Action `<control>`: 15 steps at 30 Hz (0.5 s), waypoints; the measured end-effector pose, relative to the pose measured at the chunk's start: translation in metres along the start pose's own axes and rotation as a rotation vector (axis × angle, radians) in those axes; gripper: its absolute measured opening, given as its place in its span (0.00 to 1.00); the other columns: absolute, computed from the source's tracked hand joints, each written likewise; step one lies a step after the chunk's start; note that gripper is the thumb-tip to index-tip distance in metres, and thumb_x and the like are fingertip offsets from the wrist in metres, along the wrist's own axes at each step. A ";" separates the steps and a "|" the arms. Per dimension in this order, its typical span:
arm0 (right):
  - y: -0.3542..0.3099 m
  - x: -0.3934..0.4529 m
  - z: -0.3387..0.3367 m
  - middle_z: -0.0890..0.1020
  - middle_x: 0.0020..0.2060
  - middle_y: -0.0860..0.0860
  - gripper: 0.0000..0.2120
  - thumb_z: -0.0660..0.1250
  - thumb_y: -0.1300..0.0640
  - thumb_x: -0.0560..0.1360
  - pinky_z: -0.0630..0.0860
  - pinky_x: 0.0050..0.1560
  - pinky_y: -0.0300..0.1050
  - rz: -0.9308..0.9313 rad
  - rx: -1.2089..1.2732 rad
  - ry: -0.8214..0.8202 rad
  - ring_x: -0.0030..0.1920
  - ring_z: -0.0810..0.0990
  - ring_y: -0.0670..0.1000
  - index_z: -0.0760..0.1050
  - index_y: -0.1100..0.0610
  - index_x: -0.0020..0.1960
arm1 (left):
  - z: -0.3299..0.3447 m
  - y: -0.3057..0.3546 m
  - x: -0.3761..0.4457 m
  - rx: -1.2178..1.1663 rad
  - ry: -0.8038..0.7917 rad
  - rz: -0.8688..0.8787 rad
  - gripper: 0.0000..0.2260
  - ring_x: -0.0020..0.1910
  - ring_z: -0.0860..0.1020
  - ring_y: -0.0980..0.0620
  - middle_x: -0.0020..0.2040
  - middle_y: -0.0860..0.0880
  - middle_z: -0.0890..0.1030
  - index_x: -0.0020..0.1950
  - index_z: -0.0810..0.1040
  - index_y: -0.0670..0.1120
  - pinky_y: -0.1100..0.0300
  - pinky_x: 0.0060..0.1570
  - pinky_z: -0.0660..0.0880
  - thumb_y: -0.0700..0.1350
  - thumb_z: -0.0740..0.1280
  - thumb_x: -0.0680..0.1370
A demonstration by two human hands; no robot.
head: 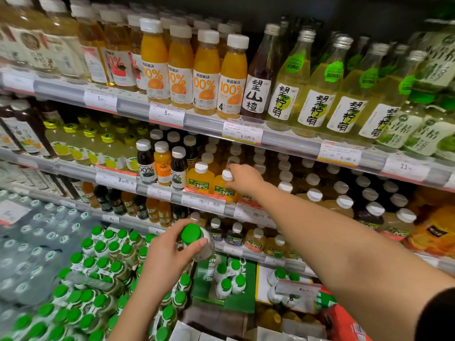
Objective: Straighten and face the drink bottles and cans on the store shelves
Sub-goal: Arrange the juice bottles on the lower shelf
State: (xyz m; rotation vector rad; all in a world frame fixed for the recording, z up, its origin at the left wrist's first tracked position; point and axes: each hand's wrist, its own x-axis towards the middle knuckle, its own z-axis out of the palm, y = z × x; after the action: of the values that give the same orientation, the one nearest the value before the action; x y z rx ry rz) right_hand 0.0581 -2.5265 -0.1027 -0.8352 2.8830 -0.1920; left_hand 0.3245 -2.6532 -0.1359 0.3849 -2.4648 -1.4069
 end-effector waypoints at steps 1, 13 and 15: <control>-0.003 0.002 0.003 0.82 0.59 0.56 0.23 0.71 0.49 0.77 0.79 0.54 0.54 0.021 -0.016 0.026 0.59 0.80 0.59 0.73 0.54 0.70 | -0.004 -0.003 -0.004 -0.011 0.011 -0.016 0.14 0.40 0.81 0.58 0.43 0.62 0.82 0.56 0.78 0.58 0.60 0.40 0.77 0.56 0.75 0.73; -0.012 0.015 -0.002 0.81 0.57 0.52 0.26 0.71 0.42 0.77 0.78 0.50 0.52 0.019 -0.037 0.045 0.59 0.79 0.57 0.71 0.53 0.70 | -0.017 -0.022 0.001 0.009 0.027 -0.032 0.12 0.44 0.79 0.64 0.42 0.63 0.82 0.55 0.77 0.60 0.69 0.40 0.74 0.56 0.75 0.74; -0.019 0.022 -0.005 0.81 0.57 0.52 0.23 0.70 0.44 0.78 0.78 0.53 0.53 0.015 -0.030 0.007 0.57 0.79 0.57 0.71 0.52 0.68 | -0.017 -0.021 0.004 0.010 0.021 -0.023 0.12 0.46 0.79 0.64 0.46 0.68 0.80 0.53 0.75 0.63 0.71 0.40 0.73 0.55 0.75 0.74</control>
State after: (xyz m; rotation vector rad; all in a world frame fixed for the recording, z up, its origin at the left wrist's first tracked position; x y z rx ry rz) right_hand 0.0482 -2.5539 -0.0969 -0.8189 2.9049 -0.1505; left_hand 0.3286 -2.6780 -0.1452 0.4298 -2.4596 -1.3924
